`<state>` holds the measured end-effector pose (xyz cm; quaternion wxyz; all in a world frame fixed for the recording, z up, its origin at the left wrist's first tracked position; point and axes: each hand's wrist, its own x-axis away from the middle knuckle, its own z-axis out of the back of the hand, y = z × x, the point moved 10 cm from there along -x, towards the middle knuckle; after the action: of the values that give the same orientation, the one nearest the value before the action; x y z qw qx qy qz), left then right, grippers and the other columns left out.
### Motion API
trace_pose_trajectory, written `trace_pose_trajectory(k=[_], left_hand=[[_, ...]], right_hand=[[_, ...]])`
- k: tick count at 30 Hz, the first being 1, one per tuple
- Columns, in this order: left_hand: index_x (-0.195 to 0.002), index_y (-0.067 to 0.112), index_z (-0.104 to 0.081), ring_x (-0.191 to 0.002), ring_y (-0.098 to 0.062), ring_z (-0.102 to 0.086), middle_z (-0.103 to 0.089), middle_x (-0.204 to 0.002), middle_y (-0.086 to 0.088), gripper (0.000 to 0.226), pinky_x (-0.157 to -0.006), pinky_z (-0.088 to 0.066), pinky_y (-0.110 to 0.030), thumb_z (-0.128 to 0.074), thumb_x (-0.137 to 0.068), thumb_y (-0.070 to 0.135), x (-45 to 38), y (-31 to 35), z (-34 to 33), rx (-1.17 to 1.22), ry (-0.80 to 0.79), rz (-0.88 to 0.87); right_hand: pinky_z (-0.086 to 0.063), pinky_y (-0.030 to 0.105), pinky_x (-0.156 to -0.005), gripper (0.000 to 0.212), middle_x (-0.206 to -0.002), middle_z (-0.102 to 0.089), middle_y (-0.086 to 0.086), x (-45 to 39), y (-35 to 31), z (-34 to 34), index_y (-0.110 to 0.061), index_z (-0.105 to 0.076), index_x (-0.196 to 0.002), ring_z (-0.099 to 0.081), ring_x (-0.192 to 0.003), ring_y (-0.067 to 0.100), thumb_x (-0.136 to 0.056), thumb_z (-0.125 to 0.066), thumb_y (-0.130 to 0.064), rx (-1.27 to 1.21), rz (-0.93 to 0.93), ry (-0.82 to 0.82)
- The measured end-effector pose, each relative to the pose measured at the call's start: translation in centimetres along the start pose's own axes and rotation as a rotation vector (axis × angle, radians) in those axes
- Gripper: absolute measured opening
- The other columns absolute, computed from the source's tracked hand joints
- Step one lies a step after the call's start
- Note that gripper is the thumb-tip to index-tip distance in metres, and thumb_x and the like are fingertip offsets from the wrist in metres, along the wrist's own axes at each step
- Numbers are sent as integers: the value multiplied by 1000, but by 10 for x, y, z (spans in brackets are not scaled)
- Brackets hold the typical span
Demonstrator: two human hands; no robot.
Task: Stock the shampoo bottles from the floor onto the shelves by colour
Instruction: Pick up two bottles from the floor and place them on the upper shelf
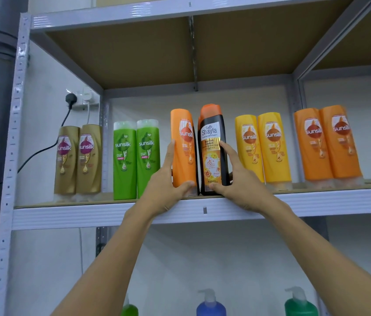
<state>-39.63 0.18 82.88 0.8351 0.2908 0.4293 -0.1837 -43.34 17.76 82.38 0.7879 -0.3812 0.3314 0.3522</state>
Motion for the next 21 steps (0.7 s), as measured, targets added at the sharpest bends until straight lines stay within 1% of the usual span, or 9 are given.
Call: trace_pose_trajectory(k=[3, 5, 7, 10, 12, 15, 17, 21], left_hand=[[-153, 47, 20, -107, -25, -67, -54, -142, -7, 115, -99, -53, -40, -75, -89, 35, 1, -2, -4, -48, -29, 10], [-152, 48, 22, -109, -26, -67, -55, -143, -8, 119, -102, -52, -43, -76, -87, 37, 1, -3, -5, -76, -34, 10], [-151, 48, 23, -107, -26, -68, -55, -143, -8, 119, -102, -52, -44, -76, -87, 38, 1, -4, -5, -81, -32, 12], [-153, 46, 21, -107, -26, -67, -56, -141, -8, 117, -100, -53, -44, -75, -88, 33, 2, -2, -4, -70, -7, 6], [-154, 44, 18, -103, -24, -66, -58, -138, -8, 115, -98, -53, -40, -75, -88, 30, 3, -1, -3, -68, 21, 2], [-155, 42, 18, -95, -21, -62, -57, -135, -8, 115, -91, -51, -33, -74, -88, 28, 4, -1, -2, -80, 32, 7], [-154, 43, 20, -93, -23, -63, -58, -131, -8, 115, -89, -51, -32, -73, -88, 28, 4, -1, -1, -93, 36, 6], [-153, 45, 20, -96, -26, -65, -59, -129, -10, 115, -90, -55, -42, -73, -86, 30, 5, -1, 0, -101, 66, 2]], right_hand=[[-57, 40, -94, 106, -147, -51, -1, 1, 0, -1, -51, 2, -154, -65, -113, 22, -87, -77, -30, 27, -1, 5], [-57, 38, -93, 105, -146, -51, -1, 1, 0, -1, -50, 2, -154, -65, -112, 21, -88, -77, -31, 34, -7, 6], [-57, 30, -86, 105, -143, -54, -1, 1, 2, -1, -49, 2, -155, -65, -108, 18, -88, -77, -30, 36, -9, 6], [-47, 12, -71, 106, -136, -57, -2, -1, 4, 1, -46, -1, -156, -61, -100, 11, -86, -79, -27, 43, -15, 10], [-42, 9, -66, 107, -130, -58, -4, -1, 5, 1, -47, -4, -156, -60, -95, 8, -85, -80, -27, 39, -24, 26], [-40, 8, -64, 106, -121, -56, -9, -2, 7, 0, -48, -6, -156, -59, -95, 8, -84, -82, -30, 42, -33, 48], [-39, 8, -62, 106, -118, -55, -10, -3, 8, 0, -48, -5, -156, -58, -96, 9, -84, -81, -30, 53, -38, 54], [-43, 12, -63, 106, -121, -61, -4, -2, 6, -1, -48, -3, -156, -61, -94, 11, -85, -80, -33, 122, -25, 78]])
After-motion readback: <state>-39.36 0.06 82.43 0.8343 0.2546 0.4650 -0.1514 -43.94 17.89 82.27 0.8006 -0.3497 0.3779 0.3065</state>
